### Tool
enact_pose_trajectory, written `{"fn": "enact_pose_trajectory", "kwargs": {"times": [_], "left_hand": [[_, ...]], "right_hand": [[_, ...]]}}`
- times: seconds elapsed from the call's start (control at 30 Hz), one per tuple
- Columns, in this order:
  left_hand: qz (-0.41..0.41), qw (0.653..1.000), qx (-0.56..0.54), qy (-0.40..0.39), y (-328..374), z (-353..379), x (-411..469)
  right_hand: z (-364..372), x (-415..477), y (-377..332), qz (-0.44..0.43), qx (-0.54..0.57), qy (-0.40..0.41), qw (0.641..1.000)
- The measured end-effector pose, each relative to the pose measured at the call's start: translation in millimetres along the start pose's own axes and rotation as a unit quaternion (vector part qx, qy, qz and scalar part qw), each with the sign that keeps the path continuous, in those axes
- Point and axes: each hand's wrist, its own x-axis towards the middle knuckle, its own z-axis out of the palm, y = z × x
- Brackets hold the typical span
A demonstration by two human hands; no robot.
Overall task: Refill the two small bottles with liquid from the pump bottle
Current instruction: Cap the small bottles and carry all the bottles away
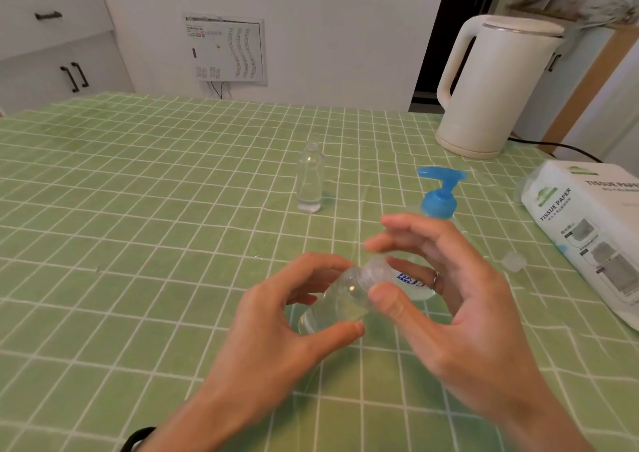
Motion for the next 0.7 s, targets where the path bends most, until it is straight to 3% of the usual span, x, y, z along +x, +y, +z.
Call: {"fn": "enact_pose_trajectory", "kwargs": {"times": [0.2,0.33,0.5,0.7], "left_hand": [[0.002,1.0,0.003,-0.005,1.0,-0.1,-0.6],[0.004,1.0,0.001,-0.001,1.4,0.8,-1.1],[0.004,1.0,0.007,-0.011,0.4,0.8,-0.4],[-0.004,1.0,-0.006,-0.003,0.4,-0.1,0.4]], "right_hand": [[0.5,0.3,-1.1,0.001,-0.012,0.022,1.0],[-1.8,-0.3,-1.9,-0.013,0.005,-0.039,0.999],[2.9,-2.2,2.0,-0.016,-0.022,-0.01,1.0],[-4.3,0.8,1.5,-0.034,-0.06,-0.042,0.997]]}}
